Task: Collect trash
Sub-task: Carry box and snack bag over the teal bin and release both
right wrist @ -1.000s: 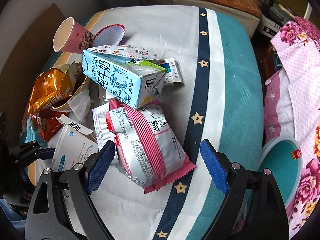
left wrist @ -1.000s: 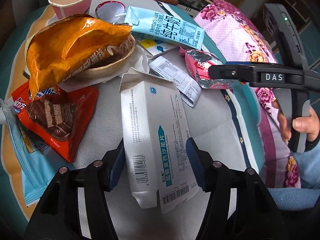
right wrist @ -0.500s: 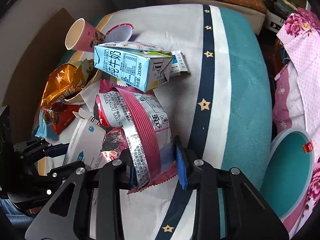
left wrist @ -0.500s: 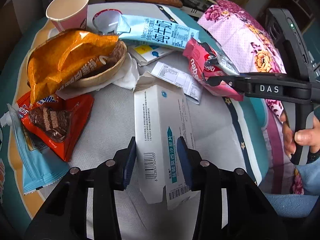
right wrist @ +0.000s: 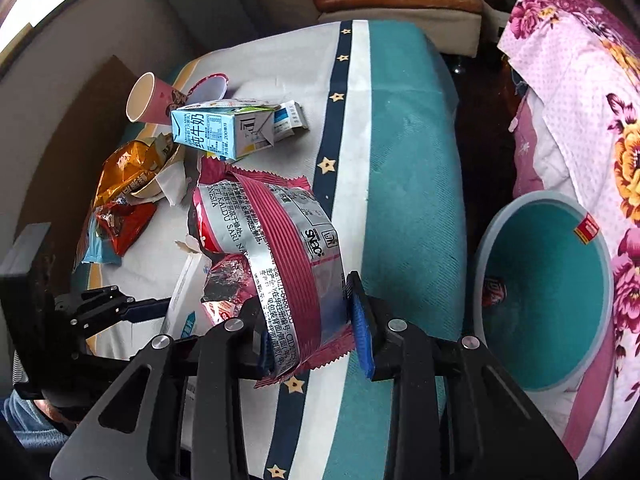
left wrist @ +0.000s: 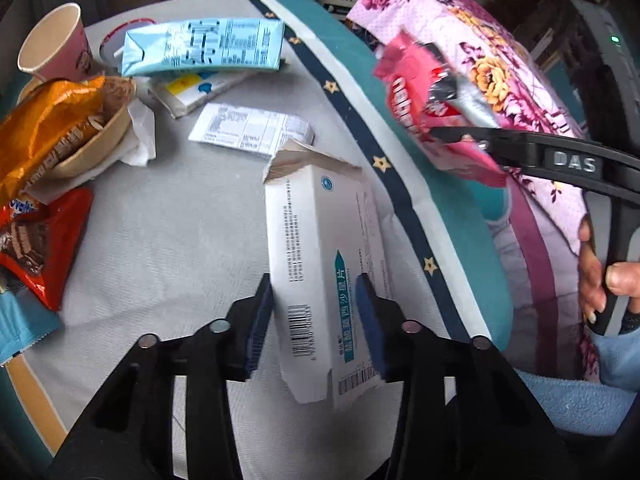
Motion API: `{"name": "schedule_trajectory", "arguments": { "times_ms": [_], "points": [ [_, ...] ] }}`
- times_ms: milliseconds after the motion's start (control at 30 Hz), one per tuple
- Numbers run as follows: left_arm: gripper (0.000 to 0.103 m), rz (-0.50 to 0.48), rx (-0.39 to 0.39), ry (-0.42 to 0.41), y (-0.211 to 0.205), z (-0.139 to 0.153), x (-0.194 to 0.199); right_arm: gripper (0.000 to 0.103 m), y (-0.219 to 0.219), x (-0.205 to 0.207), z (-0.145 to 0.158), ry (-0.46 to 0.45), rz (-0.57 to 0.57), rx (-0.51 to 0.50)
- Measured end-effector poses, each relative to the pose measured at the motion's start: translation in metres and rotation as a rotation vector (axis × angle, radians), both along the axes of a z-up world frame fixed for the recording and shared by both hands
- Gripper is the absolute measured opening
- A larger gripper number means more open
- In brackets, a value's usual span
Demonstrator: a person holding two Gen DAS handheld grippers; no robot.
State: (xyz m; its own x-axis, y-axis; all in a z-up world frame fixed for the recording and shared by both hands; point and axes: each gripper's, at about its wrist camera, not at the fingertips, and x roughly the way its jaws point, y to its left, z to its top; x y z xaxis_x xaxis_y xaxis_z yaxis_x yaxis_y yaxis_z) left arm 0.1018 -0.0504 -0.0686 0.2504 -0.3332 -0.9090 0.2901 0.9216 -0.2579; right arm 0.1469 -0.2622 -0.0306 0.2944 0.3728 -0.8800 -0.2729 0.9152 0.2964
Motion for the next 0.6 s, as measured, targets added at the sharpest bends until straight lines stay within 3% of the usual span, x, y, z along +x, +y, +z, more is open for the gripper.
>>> {"name": "schedule_trajectory", "arguments": {
  "times_ms": [100, 167, 233, 367, 600],
  "points": [
    [0.064, 0.042, -0.009, 0.014, 0.003, -0.005, -0.001, 0.03, -0.015, -0.011, 0.0, -0.003, -0.016, 0.004],
    [0.081, 0.071, 0.014, 0.009, 0.003, -0.002, -0.002, 0.031, -0.025, -0.016, 0.0, -0.005, -0.025, 0.002],
    [0.086, 0.084, 0.018, 0.007, 0.0, 0.002, -0.005, 0.031, -0.033, -0.02, 0.0, -0.009, -0.034, 0.006],
    [0.093, 0.083, 0.146, -0.033, -0.021, 0.006, -0.01, 0.031, -0.045, -0.028, 0.0, -0.017, -0.051, 0.03],
    [0.093, 0.064, 0.269, -0.028, -0.047, -0.015, -0.005, 0.032, -0.064, -0.041, -0.005, -0.019, -0.067, 0.06]
  ]
}}
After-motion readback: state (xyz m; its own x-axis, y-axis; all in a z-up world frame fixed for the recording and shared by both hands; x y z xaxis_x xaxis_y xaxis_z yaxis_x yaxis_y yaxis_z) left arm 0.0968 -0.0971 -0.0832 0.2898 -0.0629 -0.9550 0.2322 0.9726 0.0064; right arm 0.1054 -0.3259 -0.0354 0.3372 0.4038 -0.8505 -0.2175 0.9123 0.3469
